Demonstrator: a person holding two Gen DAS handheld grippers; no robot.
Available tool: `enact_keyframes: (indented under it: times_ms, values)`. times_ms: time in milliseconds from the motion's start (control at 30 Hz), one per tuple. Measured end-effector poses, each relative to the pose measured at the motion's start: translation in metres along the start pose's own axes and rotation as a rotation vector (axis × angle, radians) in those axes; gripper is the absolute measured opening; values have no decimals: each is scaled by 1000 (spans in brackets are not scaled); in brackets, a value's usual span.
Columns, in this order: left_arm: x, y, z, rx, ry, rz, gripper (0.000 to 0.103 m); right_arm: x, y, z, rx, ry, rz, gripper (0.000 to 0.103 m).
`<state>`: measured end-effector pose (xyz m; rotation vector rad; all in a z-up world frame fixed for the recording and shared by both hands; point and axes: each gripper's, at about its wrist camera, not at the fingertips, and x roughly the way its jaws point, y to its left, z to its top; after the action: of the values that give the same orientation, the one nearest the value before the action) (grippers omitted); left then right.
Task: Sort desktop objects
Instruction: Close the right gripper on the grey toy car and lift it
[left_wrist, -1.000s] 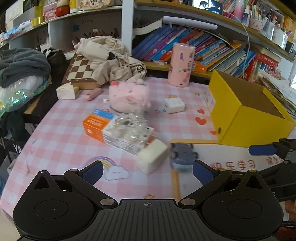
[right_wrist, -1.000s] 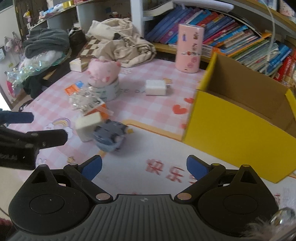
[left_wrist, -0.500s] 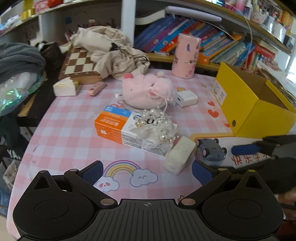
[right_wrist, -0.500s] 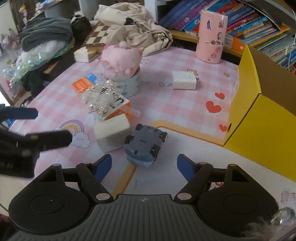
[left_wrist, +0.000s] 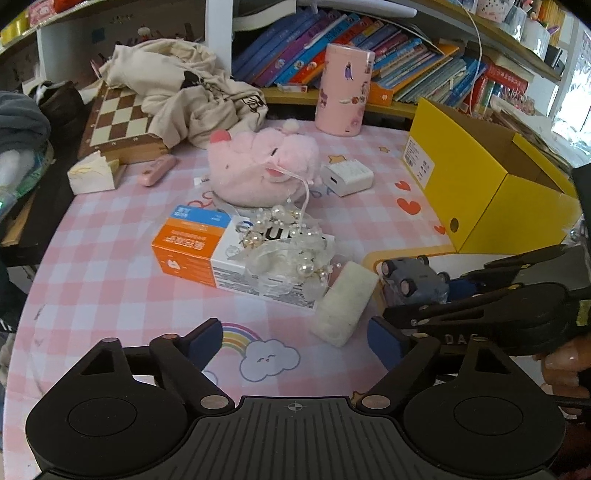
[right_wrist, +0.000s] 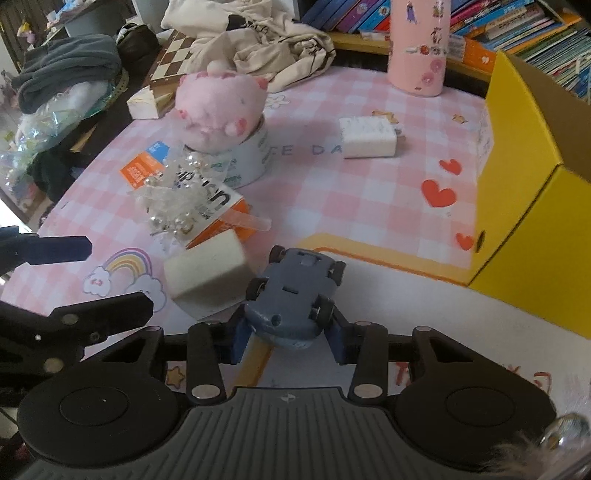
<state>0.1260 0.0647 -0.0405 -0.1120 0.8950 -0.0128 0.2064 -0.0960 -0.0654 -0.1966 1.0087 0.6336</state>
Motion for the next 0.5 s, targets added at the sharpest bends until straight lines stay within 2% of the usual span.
enact_keyframes:
  times_ms: [100, 400, 500]
  values:
    - [6, -2, 1, -1, 15, -14, 77, -8, -11, -3, 27, -3, -12, 40]
    - [34, -19, 1, -7, 56, -44, 75, -30, -34, -17, 7, 8, -73, 40]
    - [42, -30, -1, 3, 74, -65, 65, -35, -41, -20, 6, 12, -88, 40]
